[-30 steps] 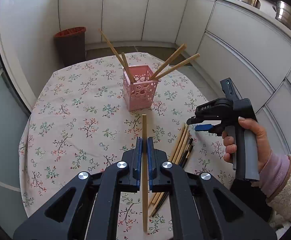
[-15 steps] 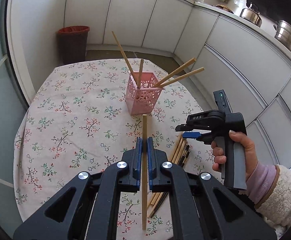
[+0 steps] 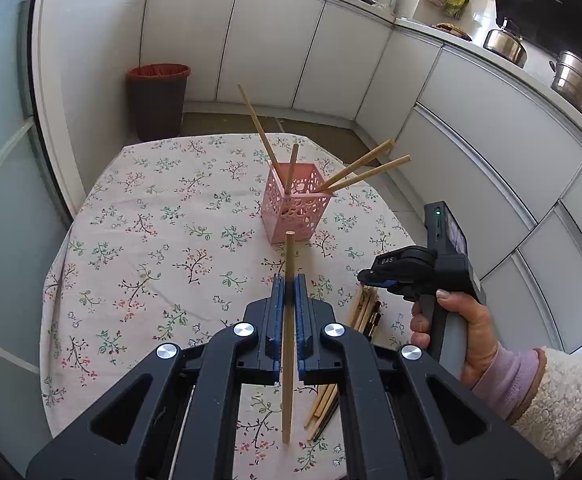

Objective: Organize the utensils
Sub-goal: 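Lift the chopstick with the left gripper while the right gripper lowers toward the pile, then close the right gripper on a wooden chopstick and lift it while the left gripper holds its chopstick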

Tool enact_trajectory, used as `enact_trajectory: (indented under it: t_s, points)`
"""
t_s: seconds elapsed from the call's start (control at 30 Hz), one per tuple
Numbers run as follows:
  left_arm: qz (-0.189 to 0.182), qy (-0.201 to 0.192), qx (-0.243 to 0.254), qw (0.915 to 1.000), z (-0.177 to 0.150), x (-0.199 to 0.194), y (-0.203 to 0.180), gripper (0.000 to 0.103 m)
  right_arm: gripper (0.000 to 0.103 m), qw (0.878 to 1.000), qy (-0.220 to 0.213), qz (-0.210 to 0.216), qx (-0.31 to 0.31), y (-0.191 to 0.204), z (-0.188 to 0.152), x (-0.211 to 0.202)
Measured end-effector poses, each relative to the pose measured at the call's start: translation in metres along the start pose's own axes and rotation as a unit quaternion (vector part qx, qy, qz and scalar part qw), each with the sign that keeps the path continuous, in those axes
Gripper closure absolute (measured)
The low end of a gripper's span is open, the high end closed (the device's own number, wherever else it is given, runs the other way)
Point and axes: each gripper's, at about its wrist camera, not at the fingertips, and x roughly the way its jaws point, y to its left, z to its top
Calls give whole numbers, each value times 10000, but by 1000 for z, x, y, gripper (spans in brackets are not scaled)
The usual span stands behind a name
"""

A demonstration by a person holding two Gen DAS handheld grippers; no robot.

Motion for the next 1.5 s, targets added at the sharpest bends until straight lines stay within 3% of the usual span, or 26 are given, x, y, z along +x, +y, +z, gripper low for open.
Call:
enact_trajectory:
  t_s: [0.23, 0.5, 0.67, 0.87, 1.0, 1.17, 1.3, 1.43, 1.5]
  points:
    - [112, -354, 12, 9993, 7, -31, -10, 98, 94, 9934, -449, 734, -754, 19, -30, -74]
    - [264, -733, 79, 9969, 20, -63, -25, 98, 95, 9636, -1164, 1249, -2056, 48, -79, -168]
    - [287, -769, 135, 9965, 28, -75, -31, 99, 95, 9477, -1485, 1446, -2428, 62, -94, -213]
    - [256, -971, 269, 9946, 47, -95, -44, 99, 95, 9329, -1862, 1743, -2544, 79, -86, -271]
    - [176, -1224, 435, 9914, 72, -110, -55, 98, 95, 9238, -2130, 1962, -2505, 95, -62, -311]
    - [129, -1583, 679, 9850, 114, -124, -73, 98, 95, 9036, -2762, 2107, -2508, 123, -25, -361]
    - [112, -1811, 793, 9802, 123, -128, -77, 98, 95, 8987, -2830, 2385, -2354, 128, -3, -380]
    - [131, -1662, 125, 9859, 118, -110, -39, 97, 95, 8905, -2887, 2678, -2279, 117, -1, -389]
    - [237, -1168, -552, 9913, 105, -80, -4, 96, 95, 8905, -2838, 2762, -2239, 111, -2, -391]
